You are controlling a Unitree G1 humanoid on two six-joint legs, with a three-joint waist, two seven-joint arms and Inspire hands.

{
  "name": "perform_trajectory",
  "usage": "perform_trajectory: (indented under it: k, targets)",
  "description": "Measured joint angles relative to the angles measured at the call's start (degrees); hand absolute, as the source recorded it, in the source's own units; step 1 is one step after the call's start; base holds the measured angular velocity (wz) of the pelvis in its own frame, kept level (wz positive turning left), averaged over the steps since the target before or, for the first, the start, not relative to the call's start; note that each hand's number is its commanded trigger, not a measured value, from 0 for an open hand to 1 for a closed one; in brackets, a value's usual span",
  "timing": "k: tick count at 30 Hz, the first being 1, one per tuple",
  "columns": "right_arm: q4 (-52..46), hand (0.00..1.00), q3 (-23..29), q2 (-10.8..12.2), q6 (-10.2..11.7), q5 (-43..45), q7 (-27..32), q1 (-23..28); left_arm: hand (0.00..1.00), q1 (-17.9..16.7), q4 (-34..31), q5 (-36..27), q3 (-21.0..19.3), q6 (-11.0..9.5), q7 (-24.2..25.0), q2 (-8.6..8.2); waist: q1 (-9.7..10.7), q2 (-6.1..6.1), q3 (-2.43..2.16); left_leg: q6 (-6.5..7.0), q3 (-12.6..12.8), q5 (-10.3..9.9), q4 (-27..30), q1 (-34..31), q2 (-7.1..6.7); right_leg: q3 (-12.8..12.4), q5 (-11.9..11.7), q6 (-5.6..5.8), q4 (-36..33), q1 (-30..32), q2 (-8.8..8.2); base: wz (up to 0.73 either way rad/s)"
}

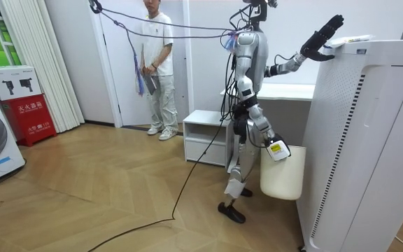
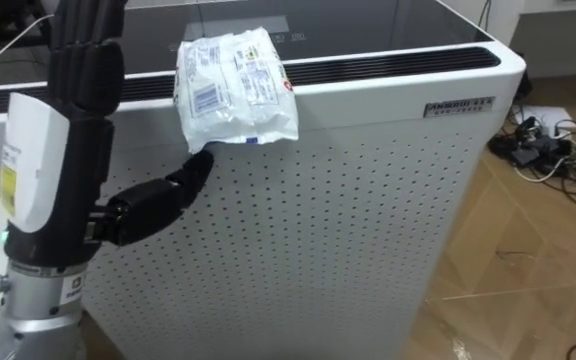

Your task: Pick garbage

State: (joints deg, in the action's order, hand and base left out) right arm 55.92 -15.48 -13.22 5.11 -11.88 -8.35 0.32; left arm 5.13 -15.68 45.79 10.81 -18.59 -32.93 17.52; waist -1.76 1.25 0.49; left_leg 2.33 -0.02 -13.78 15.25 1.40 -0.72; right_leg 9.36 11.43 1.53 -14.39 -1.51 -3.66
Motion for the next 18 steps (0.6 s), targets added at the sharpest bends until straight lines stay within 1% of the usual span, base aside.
perform_trajectory:
  k: [1, 2, 3, 5, 8, 12, 16, 18]
  targets:
    - [0.0, 1.0, 0.0, -0.01, 0.0, 0.29, 0.0, 0.01, 0.53, 0.0, 0.0, -0.01, 0.48, 0.51, 0.24, 0.0, 0.11, 0.1, -0.07, 0.0, 0.07, 0.0, 0.0, 0.15, 0.0, -0.01, -0.03, 0.0, 0.0, -0.13, 0.0, 0.0]
    - [-0.01, 1.0, 0.0, -0.01, 0.0, 0.55, 0.0, 0.02, 0.81, 0.0, 0.0, 0.0, 0.82, 0.88, 0.93, -0.03, 0.17, 0.25, -0.17, 0.0, 0.3, 0.0, 0.0, 0.32, 0.02, -0.03, -0.04, 0.0, 0.02, -0.3, 0.01, 0.0]
    - [-0.03, 1.0, 0.01, -0.02, 0.0, 0.81, 0.0, 0.01, 1.0, 0.0, 0.0, 0.02, 0.91, 0.97, 1.23, -0.02, 0.29, 0.34, -0.23, 0.0, 0.32, 0.0, 0.0, 0.37, 0.03, -0.05, -0.07, -0.01, 0.06, -0.37, 0.02, 0.0]
    - [-0.32, 1.0, 0.01, -0.05, 0.0, 1.45, 0.01, 0.01, 1.0, 0.0, 0.0, 0.02, 1.04, 1.13, 1.97, -0.02, 0.71, 0.84, -0.57, 0.01, 0.35, 0.01, -0.03, 0.45, 0.05, -0.08, -0.22, 0.0, 0.22, -0.51, 0.07, 0.0]
    - [-0.38, 1.0, 0.01, -0.01, 0.0, 1.5, -0.13, 0.01, 1.0, 0.0, -0.01, 0.02, 1.09, 1.21, 2.6, -0.02, 1.01, 1.03, -0.69, -0.06, 0.81, 0.1, -0.33, 0.92, 0.12, -0.59, -0.26, -0.05, 0.14, -0.62, 0.18, -0.07]
    - [-0.66, 1.0, 0.01, -0.01, 0.0, 1.49, -0.33, 0.0, 1.0, 0.0, -0.01, 0.01, 1.09, 1.28, 3.42, -0.02, 1.3, 0.93, -0.62, -0.08, 1.45, 0.23, -0.89, 1.59, 0.16, -1.31, -0.29, -0.05, -0.04, -0.66, 0.24, -0.1]
    - [-1.18, 1.0, 0.02, -0.02, 0.0, 1.52, -0.56, 0.0, 1.0, 0.03, -0.21, 0.0, 1.03, 1.27, 4.38, -0.07, 1.5, 0.28, -0.23, -0.07, 1.65, 0.32, -1.36, 1.79, 0.15, -1.42, -0.29, -0.05, 0.01, -0.57, 0.24, -0.02]
    - [-1.19, 1.0, 0.04, -0.02, 0.0, 1.6, -0.61, 0.0, 1.0, 0.39, -1.39, -0.03, 0.51, 1.26, 4.29, -0.1, 1.5, 0.11, -0.26, -0.08, 1.69, 0.38, -1.71, 1.92, 0.13, -1.44, -0.29, -0.04, 0.28, -0.62, 0.24, 0.0]
